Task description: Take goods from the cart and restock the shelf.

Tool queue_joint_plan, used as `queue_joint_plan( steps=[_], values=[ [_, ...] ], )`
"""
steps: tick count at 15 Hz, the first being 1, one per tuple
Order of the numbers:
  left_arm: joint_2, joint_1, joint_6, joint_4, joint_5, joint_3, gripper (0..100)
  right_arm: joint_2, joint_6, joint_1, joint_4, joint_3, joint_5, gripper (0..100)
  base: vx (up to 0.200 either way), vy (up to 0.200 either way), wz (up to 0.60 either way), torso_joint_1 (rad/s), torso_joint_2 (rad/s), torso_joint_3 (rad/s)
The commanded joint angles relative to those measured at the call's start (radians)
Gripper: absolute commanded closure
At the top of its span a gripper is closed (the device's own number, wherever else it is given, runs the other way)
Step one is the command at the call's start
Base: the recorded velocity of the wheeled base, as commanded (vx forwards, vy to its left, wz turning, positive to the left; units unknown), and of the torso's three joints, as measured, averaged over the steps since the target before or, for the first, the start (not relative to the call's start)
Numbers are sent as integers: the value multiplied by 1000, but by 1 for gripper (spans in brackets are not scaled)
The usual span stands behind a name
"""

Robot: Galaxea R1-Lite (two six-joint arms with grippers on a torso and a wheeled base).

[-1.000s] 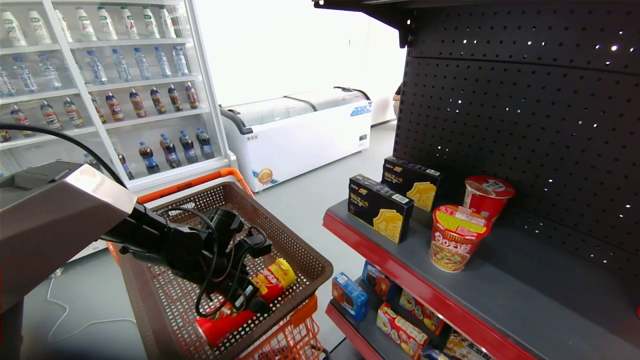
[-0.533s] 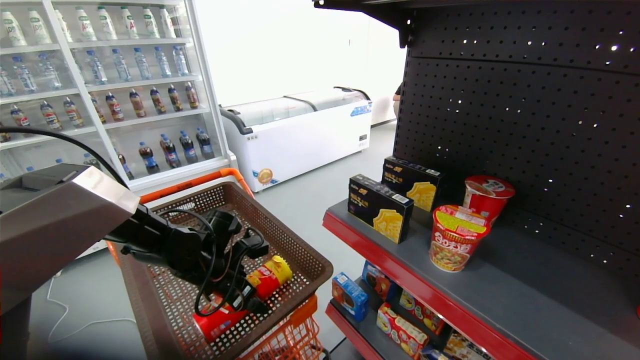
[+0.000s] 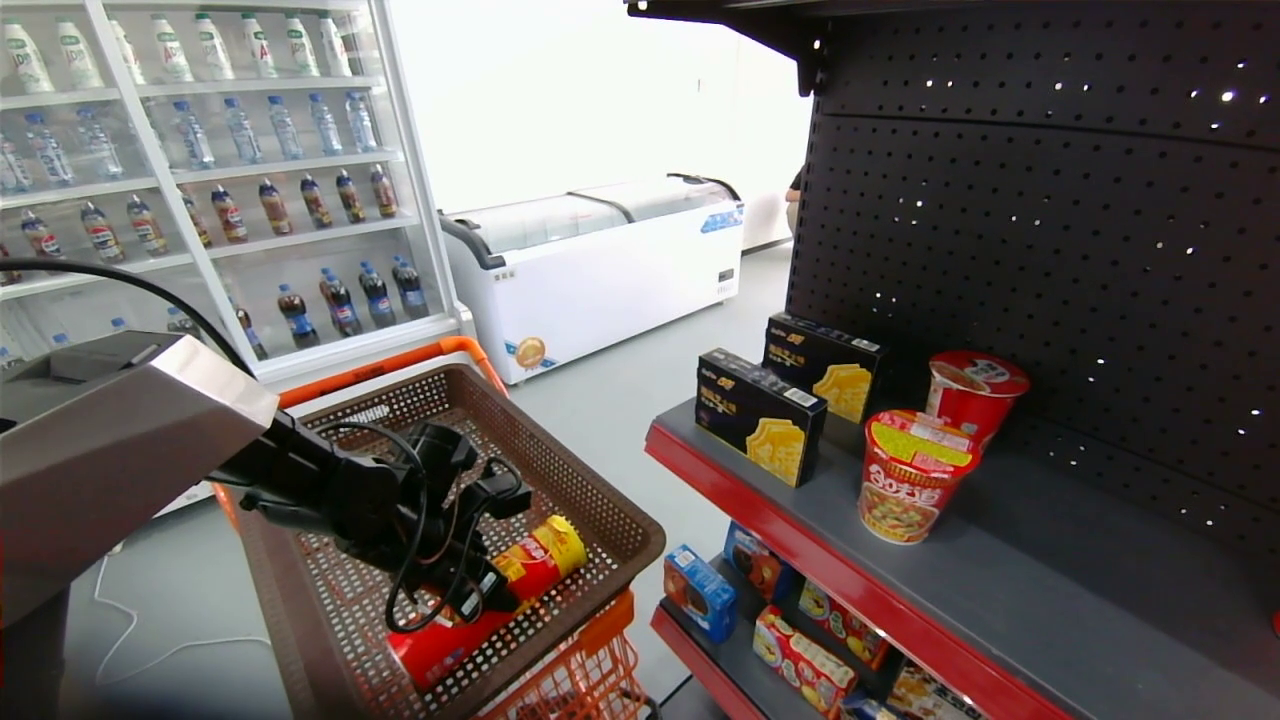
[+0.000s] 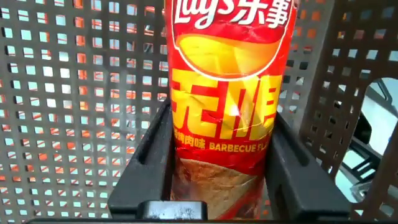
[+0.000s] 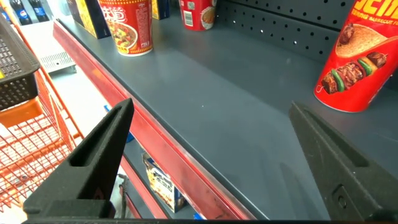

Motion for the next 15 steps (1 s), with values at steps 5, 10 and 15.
queue_joint_plan(
  steps=[5, 10, 15],
  values=[
    [-1, 2, -1, 1, 1, 8, 100, 0, -1, 0, 0, 0, 0, 0, 0, 0, 0, 0, 0, 0],
    [-64, 25, -1, -28, 1, 19, 100, 0, -1, 0, 0, 0, 0, 0, 0, 0, 0, 0, 0, 0],
    [-274, 56, -17, -75, -2, 82, 100, 0, -1, 0, 0, 0, 0, 0, 0, 0, 0, 0, 0, 0]
  ],
)
